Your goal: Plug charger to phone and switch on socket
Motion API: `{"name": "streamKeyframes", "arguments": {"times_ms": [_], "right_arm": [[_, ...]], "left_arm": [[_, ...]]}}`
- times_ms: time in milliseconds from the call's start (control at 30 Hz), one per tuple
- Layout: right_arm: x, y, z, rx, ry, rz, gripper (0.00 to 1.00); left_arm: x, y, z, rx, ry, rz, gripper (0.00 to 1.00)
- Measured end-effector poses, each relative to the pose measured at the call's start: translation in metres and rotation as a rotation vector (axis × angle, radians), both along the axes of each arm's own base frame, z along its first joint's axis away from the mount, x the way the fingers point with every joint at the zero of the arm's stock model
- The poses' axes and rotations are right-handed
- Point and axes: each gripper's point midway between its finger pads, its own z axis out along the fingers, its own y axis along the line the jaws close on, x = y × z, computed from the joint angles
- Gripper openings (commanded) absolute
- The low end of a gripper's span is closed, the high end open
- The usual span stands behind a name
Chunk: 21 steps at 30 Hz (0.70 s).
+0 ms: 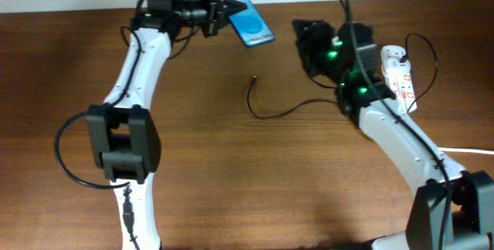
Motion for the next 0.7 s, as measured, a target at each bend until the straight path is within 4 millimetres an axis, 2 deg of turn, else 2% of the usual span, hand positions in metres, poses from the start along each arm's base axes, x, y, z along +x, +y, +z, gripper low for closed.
{"name": "streamKeyframes", "arguments": {"times_ms": [100, 200, 233, 267, 433, 500, 567, 600, 700], "right_arm": [[-0.009, -0.039, -0.028, -0.117, 0.071, 0.074, 0.62], [-0.028, -0.045, -0.054, -0.206, 0.146, 0.157, 0.68], [-0.045, -0.044, -0.073, -0.267, 0.216, 0.219, 0.69], [-0.056, -0.045, -0.084, -0.306, 0.253, 0.255, 0.68], [-0.079, -0.047, -0.103, -0.412, 0.298, 0.367, 0.69], [-0.083, -0.047, -0.105, -0.422, 0.31, 0.382, 0.69], [-0.088, -0.047, -0.109, -0.424, 0.333, 0.392, 0.69], [-0.089, -0.047, -0.11, -0.424, 0.339, 0.395, 0.69], [-0.093, -0.047, -0.112, -0.435, 0.345, 0.411, 0.69]], "left_arm": [[-0.001, 0.02, -0.002, -0.003, -0.005, -0.011, 0.0], [-0.007, 0.019, -0.002, -0.012, 0.0, -0.04, 0.0], [-0.012, 0.017, -0.002, -0.025, 0.011, -0.063, 0.0], [-0.017, 0.014, 0.001, -0.043, 0.011, -0.091, 0.0], [-0.037, 0.011, 0.007, -0.095, 0.002, -0.194, 0.0], [-0.057, 0.012, -0.007, -0.094, 0.122, -0.219, 0.0], [-0.066, 0.014, -0.015, -0.077, 0.137, -0.231, 0.0], [-0.081, 0.016, -0.024, -0.065, 0.219, -0.239, 0.0], [-0.106, 0.018, -0.03, -0.054, 0.26, -0.28, 0.0]]}}
